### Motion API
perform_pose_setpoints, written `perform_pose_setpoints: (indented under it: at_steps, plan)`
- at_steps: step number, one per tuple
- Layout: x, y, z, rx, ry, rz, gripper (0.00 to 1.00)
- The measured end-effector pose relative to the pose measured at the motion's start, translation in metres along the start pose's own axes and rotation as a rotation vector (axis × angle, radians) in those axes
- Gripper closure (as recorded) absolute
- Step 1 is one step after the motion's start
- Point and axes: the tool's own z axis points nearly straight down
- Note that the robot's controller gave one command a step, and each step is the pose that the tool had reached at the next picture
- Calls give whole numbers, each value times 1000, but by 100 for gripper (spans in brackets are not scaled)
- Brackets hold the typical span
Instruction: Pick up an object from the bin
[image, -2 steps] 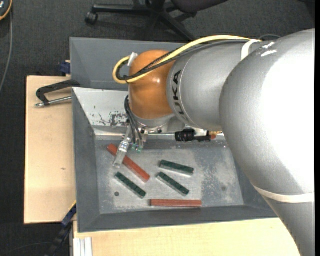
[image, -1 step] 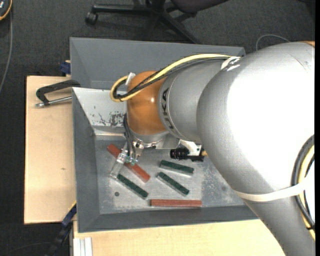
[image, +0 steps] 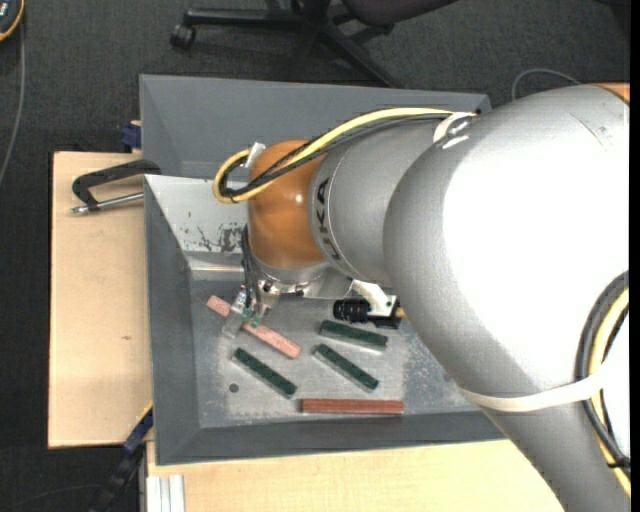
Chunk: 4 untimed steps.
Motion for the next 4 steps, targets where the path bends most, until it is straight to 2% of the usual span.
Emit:
perform_pose_setpoints:
  at_steps: [2,3,4]
  plan:
    - [2,0,-3,3,3,14,100]
    - [3,-2,-24,8,7,12,100]
    - [2,0,-47,1,0,11,100]
